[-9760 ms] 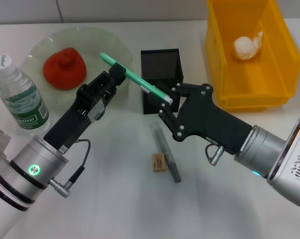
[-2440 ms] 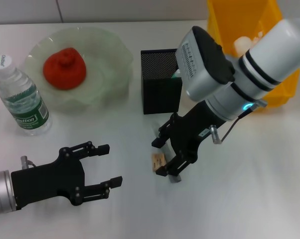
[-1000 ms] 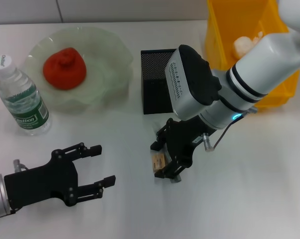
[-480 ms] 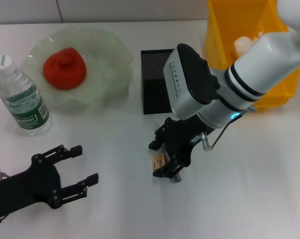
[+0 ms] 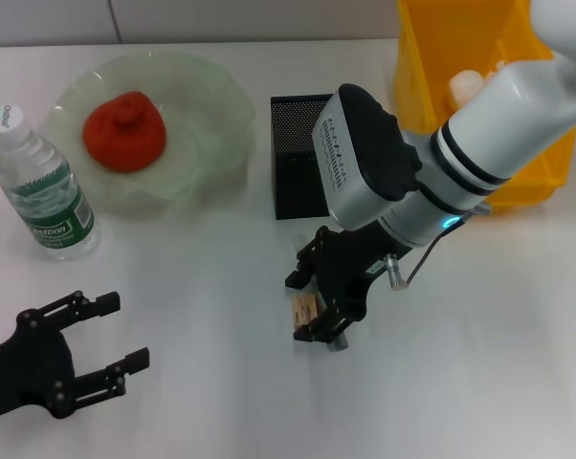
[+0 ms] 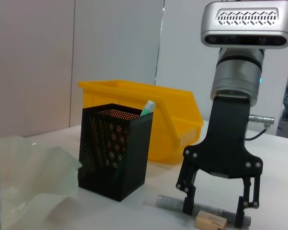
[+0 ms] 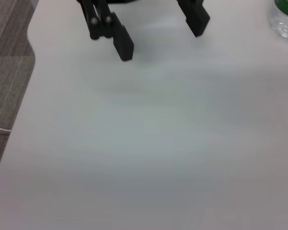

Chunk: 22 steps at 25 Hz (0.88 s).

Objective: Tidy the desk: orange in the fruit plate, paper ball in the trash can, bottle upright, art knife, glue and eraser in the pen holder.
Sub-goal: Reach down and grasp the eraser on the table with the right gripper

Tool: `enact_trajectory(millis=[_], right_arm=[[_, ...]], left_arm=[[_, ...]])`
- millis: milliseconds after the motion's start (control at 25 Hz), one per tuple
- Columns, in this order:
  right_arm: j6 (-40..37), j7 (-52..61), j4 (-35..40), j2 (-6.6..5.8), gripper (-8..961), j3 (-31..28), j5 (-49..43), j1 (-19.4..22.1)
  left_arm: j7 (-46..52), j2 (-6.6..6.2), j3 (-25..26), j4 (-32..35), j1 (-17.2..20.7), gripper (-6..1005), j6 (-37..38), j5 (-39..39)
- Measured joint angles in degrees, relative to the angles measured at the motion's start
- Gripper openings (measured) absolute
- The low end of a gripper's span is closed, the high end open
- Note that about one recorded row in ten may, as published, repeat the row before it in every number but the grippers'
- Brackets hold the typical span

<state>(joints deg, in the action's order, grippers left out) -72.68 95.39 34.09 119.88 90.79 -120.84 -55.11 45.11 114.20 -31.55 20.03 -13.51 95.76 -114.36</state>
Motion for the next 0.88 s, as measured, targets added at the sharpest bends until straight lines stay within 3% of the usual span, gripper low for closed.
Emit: enact_trajectory(millis=[360,880], right_arm=[[0.2,0.0,0.02,0.0,643,1.4,0.46,0.04],[0.33,-0.39,0.1,0.0,623,1.5,0.61,-0.03]], left_arm=[[0.01,-1.02,0.0,0.11,0.66,779,0.46,-0.2],[-0.06,-0.65,0.0,0.1,0.77,778,0.49,-0.28]])
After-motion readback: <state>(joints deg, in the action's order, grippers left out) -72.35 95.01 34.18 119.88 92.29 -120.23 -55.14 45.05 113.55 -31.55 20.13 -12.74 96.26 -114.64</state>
